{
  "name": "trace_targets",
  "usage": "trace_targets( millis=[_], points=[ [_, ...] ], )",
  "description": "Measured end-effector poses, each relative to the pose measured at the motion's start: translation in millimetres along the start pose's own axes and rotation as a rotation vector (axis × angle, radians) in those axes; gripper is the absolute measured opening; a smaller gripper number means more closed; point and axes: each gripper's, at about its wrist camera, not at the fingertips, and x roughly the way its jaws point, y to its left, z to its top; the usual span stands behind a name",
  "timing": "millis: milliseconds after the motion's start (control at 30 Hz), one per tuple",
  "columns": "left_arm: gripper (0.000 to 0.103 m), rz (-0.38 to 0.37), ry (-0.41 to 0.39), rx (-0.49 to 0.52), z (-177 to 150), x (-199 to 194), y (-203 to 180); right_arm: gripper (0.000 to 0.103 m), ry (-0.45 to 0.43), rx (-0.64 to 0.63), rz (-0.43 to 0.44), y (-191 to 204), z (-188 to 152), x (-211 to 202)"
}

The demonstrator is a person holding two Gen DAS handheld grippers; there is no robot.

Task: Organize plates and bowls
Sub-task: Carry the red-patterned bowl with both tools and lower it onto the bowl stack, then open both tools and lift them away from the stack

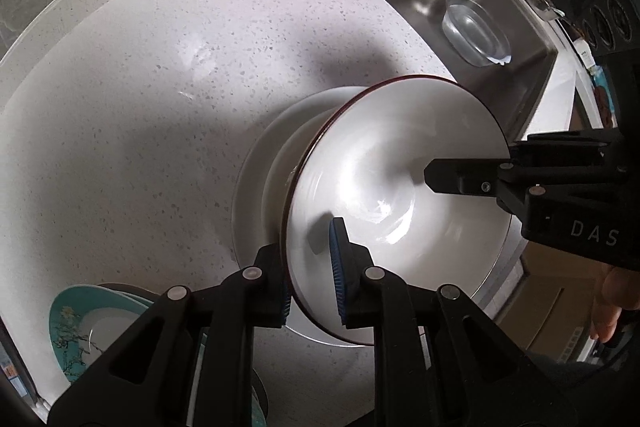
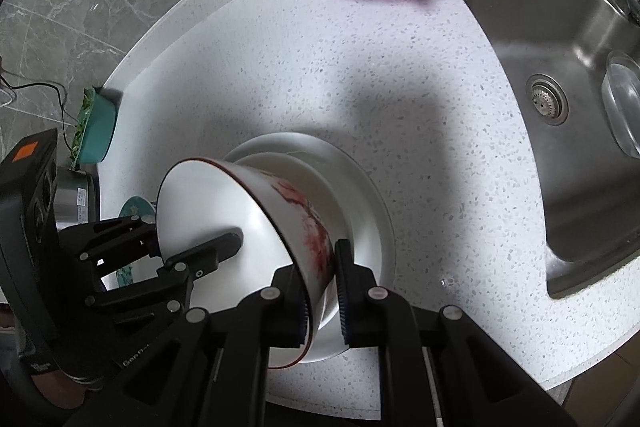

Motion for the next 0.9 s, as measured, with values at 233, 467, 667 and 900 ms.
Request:
trace_targets(
  millis=[233, 467, 667, 900],
  points=[
    [0.049, -0.071, -0.048, -0.006, 0, -4, -3, 0.012, 0.014, 0.003, 0.004, -1, 4, 5],
    [0.070, -0.113, -0.074, 0.020, -5, -8, -10, 0.009, 0.033, 0.003, -0.002, -1, 4, 9],
    [0.075, -0.127, -0.078, 0.033, -8, -11, -12, 0.009, 0.052, -0.011, -0.017, 1, 9, 11],
    [0.090, -0.079, -0.148, 0.065, -5, -31, -14, 0.010, 0.071, -0.026, -0.067, 3, 15, 15]
  ],
)
